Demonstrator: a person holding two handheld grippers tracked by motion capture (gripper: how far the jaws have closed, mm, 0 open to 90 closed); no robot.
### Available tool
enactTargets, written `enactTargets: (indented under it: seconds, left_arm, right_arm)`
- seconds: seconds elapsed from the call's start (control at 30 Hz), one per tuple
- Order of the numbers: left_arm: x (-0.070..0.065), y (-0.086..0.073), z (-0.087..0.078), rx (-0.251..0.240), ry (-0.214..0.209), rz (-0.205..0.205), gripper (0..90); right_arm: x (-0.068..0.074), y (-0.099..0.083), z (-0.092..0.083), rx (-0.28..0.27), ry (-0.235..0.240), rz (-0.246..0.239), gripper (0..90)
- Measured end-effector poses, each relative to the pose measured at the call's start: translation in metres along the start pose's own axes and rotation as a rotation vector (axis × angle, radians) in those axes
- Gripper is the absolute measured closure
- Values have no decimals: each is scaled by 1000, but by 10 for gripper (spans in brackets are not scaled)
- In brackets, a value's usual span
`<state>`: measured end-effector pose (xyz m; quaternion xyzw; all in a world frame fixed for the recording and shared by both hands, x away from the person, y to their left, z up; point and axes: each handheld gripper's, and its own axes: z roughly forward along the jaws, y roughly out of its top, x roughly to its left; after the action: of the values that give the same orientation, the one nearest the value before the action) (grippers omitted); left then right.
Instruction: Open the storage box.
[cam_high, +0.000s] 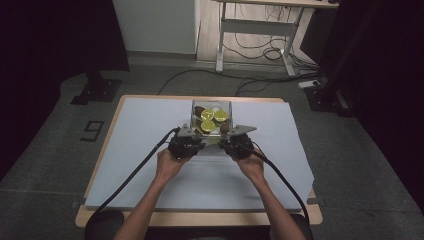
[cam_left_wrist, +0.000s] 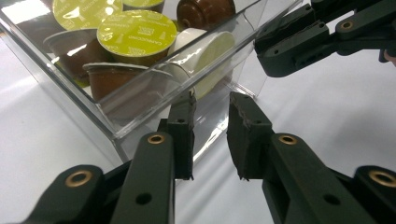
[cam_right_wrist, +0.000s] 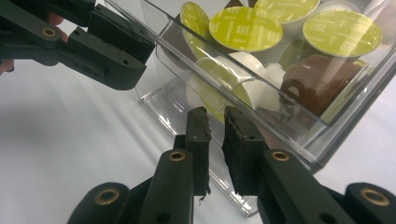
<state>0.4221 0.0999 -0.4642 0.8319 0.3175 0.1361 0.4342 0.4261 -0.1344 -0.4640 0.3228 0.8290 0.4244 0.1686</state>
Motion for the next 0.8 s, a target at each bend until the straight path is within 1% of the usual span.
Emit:
enactTargets:
  seconds: [0.13,0.27,0.33,0.53,0.63,0.67,0.8]
  left_arm:
    - [1,0,1,-3,1,-1,745]
    - [2,0,3,-5,0,-1,749]
    - [2,0,6,-4,7,1,750]
    - [1,0,9,-13,3,-2,762]
    - [0,0,10,-17,10,-2,779]
    - [0,0,10,-19,18,6,784]
    - [-1,0,10,-22,27,13,808]
  right_arm:
    - [1,1,2,2,-6,-10,803]
    - [0,0,3,-2,-2,-1,810]
    - [0,0,4,-3,-1,0,811]
    - [-1,0,5,-8,0,2,820]
    - [-2,0,5,-11,8,12,829]
    - [-2,0,5,-10,13,20,829]
    - [-3,-1,5,-17,21,20,828]
